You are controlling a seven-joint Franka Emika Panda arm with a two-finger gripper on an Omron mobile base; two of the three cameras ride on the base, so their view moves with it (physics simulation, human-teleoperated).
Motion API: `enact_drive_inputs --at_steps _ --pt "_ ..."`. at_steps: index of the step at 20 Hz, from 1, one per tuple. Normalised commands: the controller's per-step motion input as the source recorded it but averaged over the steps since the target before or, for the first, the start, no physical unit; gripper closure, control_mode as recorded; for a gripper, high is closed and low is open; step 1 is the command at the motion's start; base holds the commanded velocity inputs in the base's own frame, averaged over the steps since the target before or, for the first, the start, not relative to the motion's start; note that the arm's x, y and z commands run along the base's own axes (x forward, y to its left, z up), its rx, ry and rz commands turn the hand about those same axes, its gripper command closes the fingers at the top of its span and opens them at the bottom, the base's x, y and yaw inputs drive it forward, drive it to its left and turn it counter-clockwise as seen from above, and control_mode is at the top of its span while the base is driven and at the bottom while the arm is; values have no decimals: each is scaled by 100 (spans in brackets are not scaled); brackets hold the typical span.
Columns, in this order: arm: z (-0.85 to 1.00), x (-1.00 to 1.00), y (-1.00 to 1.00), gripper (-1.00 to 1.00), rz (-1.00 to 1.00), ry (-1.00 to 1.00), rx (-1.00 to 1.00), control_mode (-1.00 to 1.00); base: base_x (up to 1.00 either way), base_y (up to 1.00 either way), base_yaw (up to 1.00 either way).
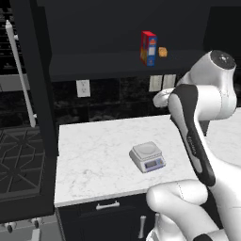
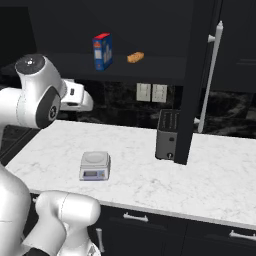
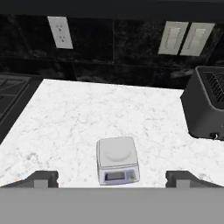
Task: Pick the boxed food and place it on the digital scale for weighing, and close the cabinet.
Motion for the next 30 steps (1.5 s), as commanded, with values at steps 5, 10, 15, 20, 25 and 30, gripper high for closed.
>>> enact_drive_inputs --at_steps 5,10,15,20,25,30 --pt "100 0 0 -100 0 -28 0 -100 0 0 0" --pt "86 9 -1 -100 -5 -16 0 -100 0 0 0" --pt "62 24 -6 -100 -6 -20 0 -100 0 0 0" --pt "5 55 -20 -100 -1 -12 1 -100 0 0 0" --pt "0 66 -16 -100 0 0 3 -100 0 0 0" --pt "0 57 0 -100 0 10 0 -100 0 0 0"
